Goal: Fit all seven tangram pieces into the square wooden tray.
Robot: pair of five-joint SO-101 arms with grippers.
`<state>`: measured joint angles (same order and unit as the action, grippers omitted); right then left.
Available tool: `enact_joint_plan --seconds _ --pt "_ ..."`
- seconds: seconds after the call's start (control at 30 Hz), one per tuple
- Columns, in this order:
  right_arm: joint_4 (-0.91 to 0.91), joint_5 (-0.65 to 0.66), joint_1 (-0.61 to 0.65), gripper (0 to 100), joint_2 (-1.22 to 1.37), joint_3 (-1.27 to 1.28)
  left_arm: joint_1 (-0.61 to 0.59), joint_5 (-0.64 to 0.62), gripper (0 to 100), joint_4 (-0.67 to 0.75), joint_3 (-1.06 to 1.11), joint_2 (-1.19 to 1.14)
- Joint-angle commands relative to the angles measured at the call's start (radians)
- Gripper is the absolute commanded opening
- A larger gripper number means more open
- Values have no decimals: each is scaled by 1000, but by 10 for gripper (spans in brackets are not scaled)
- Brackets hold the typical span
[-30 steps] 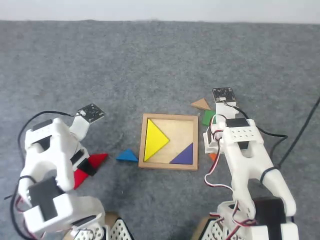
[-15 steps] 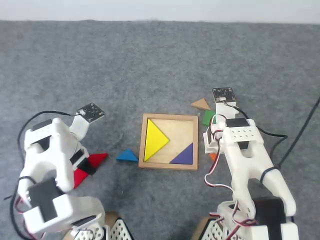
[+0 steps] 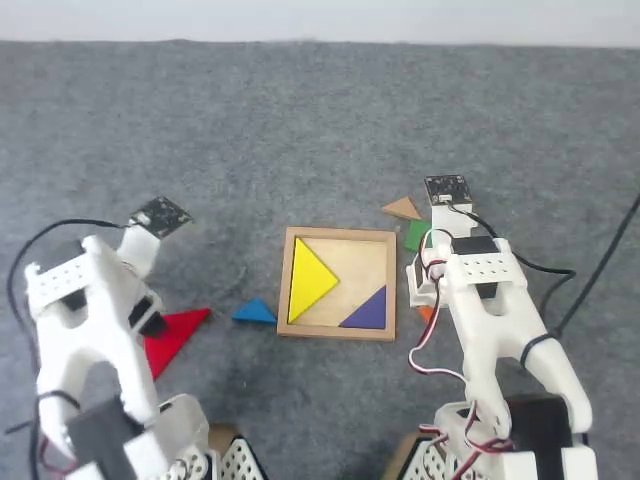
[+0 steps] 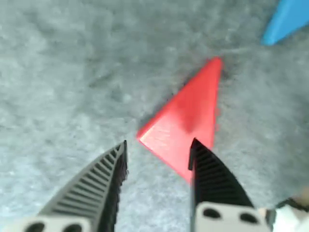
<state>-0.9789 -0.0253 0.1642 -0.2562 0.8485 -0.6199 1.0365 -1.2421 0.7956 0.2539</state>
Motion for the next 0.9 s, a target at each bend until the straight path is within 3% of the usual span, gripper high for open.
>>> enact_joint_plan --seconds 0.0,0.17,0.37,0.6,0.87 --pt "7 -3 -8 98 -54 -8 3 -11 192 -12 42 92" --pt "7 -3 -8 98 -54 -8 -3 58 197 9 62 71" --pt "5 -3 -8 98 -54 -8 2 57 313 129 58 -58" --pt "7 -3 -8 98 -54 -8 2 37 314 184 30 -212" --pt "10 -3 -8 98 -54 -8 -6 37 298 193 35 -222"
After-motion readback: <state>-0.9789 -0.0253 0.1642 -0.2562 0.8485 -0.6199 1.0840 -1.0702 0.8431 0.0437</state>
